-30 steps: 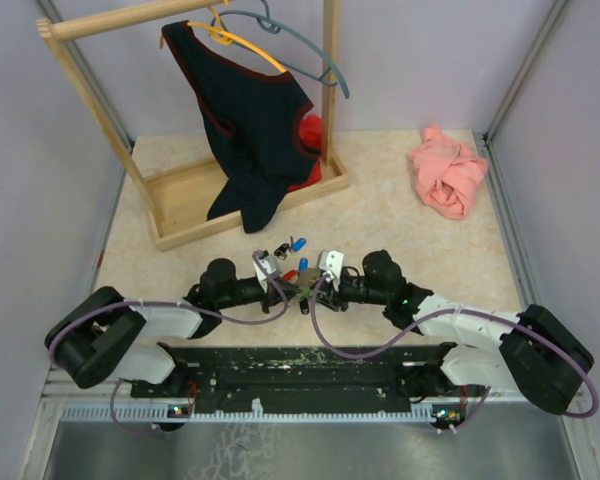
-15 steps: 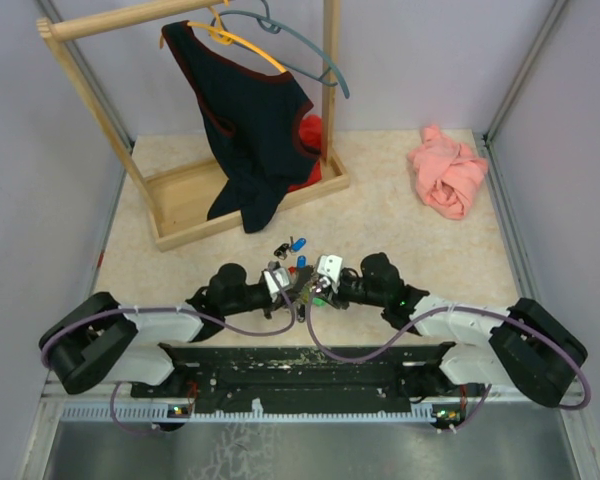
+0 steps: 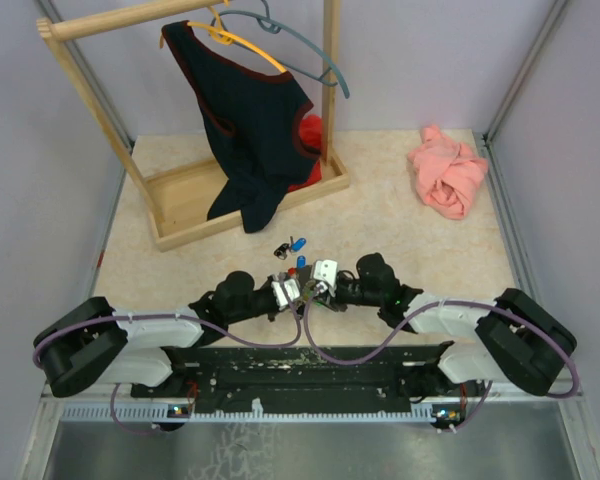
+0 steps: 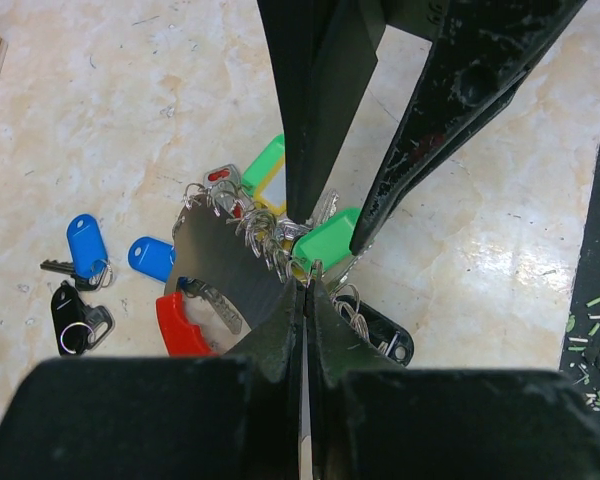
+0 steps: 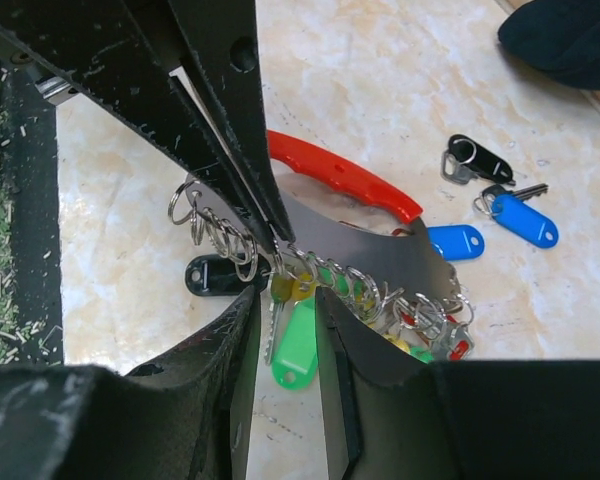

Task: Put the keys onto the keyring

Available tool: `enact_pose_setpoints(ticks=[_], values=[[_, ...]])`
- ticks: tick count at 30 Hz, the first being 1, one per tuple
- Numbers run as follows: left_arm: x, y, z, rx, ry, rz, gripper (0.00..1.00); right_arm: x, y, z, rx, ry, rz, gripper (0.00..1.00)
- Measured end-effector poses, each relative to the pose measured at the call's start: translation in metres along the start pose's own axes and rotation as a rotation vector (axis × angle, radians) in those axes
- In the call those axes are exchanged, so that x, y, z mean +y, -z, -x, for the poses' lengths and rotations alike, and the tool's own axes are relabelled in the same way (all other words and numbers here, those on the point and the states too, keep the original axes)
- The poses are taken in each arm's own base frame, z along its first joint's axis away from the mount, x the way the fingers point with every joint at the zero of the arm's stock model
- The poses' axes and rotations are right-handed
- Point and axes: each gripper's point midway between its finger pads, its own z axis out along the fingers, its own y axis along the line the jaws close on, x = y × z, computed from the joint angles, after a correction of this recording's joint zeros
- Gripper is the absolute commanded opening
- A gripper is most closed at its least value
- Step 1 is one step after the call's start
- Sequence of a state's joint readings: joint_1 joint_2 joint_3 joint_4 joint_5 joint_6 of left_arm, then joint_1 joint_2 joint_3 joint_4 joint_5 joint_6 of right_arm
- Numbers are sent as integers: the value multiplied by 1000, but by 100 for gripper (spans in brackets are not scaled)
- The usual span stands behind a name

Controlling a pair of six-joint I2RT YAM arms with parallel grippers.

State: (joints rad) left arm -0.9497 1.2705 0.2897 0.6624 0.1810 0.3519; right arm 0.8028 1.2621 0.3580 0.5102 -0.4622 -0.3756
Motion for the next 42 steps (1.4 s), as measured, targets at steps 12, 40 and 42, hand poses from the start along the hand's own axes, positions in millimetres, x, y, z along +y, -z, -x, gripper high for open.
enact_pose_setpoints(ticks=[12,40,42], values=[[0,-1,0,10,-6,5,1,6,-5,-2,-9,4,43,25],[-6,0,-4,27,7,-18,1,7,-15,-5,-30,19,58,14],[-7,0,-4,27,12,-21,1,7,-15,-6,-28,20,59,14]])
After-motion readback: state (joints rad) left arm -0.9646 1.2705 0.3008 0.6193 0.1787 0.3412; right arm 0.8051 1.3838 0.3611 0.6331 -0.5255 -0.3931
